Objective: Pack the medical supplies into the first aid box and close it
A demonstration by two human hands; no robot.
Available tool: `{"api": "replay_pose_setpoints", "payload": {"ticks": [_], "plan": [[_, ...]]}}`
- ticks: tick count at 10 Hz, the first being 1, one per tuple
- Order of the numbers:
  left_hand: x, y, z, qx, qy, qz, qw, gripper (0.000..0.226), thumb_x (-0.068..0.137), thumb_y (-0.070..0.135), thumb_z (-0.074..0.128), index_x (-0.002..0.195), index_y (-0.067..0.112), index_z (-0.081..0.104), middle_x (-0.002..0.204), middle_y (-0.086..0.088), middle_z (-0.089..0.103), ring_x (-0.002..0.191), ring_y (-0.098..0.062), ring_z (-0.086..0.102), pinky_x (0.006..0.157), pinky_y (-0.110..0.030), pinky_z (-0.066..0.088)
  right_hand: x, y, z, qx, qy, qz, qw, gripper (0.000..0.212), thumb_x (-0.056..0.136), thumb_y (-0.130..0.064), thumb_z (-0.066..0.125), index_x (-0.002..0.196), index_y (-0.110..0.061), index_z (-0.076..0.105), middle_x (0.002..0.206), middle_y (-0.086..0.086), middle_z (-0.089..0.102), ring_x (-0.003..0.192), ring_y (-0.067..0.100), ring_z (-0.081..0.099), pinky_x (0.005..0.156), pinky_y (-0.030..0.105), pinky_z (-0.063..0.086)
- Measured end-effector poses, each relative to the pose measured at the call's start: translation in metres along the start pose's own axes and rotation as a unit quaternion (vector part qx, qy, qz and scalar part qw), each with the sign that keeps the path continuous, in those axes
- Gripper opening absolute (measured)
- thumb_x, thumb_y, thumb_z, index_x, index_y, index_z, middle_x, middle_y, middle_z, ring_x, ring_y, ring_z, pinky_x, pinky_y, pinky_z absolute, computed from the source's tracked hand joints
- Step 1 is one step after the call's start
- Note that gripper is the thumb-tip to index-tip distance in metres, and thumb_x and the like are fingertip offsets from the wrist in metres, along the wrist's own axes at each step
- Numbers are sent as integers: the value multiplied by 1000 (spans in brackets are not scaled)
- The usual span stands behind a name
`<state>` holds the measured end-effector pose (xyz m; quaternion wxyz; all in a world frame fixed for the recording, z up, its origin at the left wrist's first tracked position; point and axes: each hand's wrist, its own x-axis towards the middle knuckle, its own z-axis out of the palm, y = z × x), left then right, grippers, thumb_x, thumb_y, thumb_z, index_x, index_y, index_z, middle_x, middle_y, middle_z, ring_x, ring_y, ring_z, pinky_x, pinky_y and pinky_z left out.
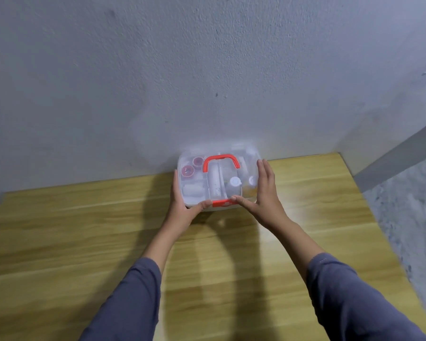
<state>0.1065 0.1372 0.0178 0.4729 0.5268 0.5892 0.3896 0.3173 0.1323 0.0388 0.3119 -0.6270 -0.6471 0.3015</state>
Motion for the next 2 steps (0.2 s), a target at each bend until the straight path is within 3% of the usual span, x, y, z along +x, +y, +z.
{"api": "replay_pose_setpoints", "payload": {"ticks": [1, 2], "plan": [[-4, 4, -2, 26, -14, -13, 999, 112, 73, 17, 78, 150, 20, -4, 153, 8, 9, 139, -2, 12, 107, -16, 20, -3, -4, -3, -23, -17, 6, 1000, 104, 76, -45, 68, 146, -17, -3, 157, 4, -8, 142, 7, -7, 109, 22, 9], [-5, 14, -7, 68, -35, -72, 994, 118, 74, 32, 77, 148, 18, -14, 159, -1, -2, 146, -14, 2, 118, -33, 14, -1, -15, -13, -36, -52, 52, 997, 103, 79, -44, 65, 146, -13, -7, 157, 6, -14, 145, 17, -11, 117, 30, 7]]}}
